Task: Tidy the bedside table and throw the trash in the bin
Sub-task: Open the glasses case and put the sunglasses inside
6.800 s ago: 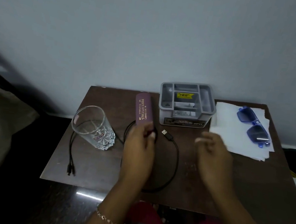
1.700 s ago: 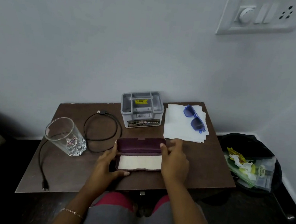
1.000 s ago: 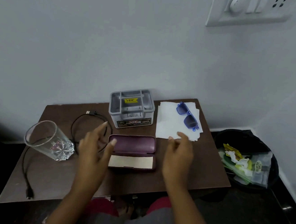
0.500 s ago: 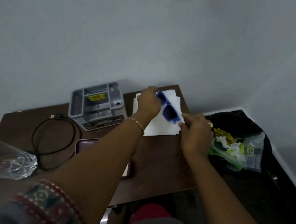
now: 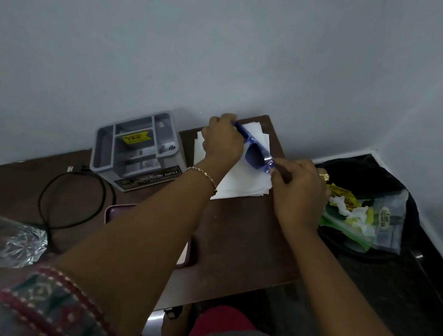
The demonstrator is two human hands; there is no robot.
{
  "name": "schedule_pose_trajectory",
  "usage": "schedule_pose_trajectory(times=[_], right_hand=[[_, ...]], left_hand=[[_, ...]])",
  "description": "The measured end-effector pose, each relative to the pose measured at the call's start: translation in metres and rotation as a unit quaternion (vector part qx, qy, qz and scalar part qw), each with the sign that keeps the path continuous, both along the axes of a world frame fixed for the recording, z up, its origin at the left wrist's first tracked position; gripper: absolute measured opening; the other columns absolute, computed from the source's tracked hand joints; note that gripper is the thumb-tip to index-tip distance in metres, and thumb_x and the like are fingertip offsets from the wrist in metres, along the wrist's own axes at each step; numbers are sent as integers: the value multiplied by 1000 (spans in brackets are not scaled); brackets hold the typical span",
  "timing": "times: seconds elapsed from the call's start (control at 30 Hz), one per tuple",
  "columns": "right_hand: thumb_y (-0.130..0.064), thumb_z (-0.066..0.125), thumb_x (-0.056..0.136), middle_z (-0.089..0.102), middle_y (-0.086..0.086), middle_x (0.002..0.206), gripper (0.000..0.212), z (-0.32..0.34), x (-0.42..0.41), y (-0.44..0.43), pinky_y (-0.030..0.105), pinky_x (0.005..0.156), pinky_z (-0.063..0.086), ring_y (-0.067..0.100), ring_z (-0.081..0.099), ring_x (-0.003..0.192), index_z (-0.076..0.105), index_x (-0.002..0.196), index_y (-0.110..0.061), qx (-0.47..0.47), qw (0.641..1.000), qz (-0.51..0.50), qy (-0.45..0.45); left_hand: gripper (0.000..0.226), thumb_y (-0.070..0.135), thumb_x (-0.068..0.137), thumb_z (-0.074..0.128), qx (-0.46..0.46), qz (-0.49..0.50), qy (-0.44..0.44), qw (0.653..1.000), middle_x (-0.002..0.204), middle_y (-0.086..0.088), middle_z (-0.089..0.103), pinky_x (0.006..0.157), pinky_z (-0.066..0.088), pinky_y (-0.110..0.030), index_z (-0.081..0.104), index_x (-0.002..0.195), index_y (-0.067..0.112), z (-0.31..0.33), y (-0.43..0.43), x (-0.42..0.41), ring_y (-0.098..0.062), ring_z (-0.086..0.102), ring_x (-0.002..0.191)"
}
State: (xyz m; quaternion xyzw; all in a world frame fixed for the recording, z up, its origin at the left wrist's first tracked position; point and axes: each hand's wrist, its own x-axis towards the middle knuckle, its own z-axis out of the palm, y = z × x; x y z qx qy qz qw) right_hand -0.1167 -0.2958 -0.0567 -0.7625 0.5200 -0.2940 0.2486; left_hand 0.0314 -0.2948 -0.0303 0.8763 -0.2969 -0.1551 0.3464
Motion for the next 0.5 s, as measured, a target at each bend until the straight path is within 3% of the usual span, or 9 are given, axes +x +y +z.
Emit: schedule_pose_trajectory(times=[0.1, 0.17, 0.23, 0.37, 0.5], right_hand=[[-8, 62, 83, 68, 7, 90, 20, 12, -10, -1, 37, 76, 50, 22, 61, 82, 71, 101, -12, 1, 994, 13, -109], [-5, 61, 85, 67, 4, 82, 20, 27, -17, 5, 19, 69, 49, 6, 59, 70, 70, 101, -11, 34, 983, 16, -177], [-6, 60, 86, 65, -3, 80, 21, 43, -24, 16, 14, 67, 49, 2, 60, 69, 67, 102, -18, 59, 973, 20, -223], [-6, 63, 85, 65, -15, 81, 21, 67, -29, 51, 5, 67, 45, -9, 61, 72, 65, 97, -23, 93, 965, 68, -234], [-2, 65, 82, 67, -16, 78, 27, 66, -14, 95, 7, 64, 47, -7, 63, 71, 66, 88, -29, 174, 954, 150, -195]], left_hand=[[33, 3, 95, 42, -104, -16, 24, 994, 132, -16, 49, 93, 38, -15, 57, 124, 5, 19, 16, -3, -24, 53, 115], [27, 7, 94, 48, -165, -25, 43, 985, 123, -14, 59, 96, 46, -25, 64, 115, 8, 33, 33, -5, -21, 60, 106], [23, 5, 91, 55, -208, -31, 83, 974, 113, -12, 66, 87, 51, -25, 66, 110, 8, 48, 57, -8, -15, 62, 93], [23, 5, 88, 61, -223, -33, 135, 965, 91, 3, 69, 67, 48, -7, 68, 109, 11, 72, 131, -10, 2, 63, 75], [25, 10, 86, 63, -186, 22, 174, 967, 93, 7, 72, 71, 54, -11, 68, 108, 18, 67, 211, 1, -2, 69, 82]])
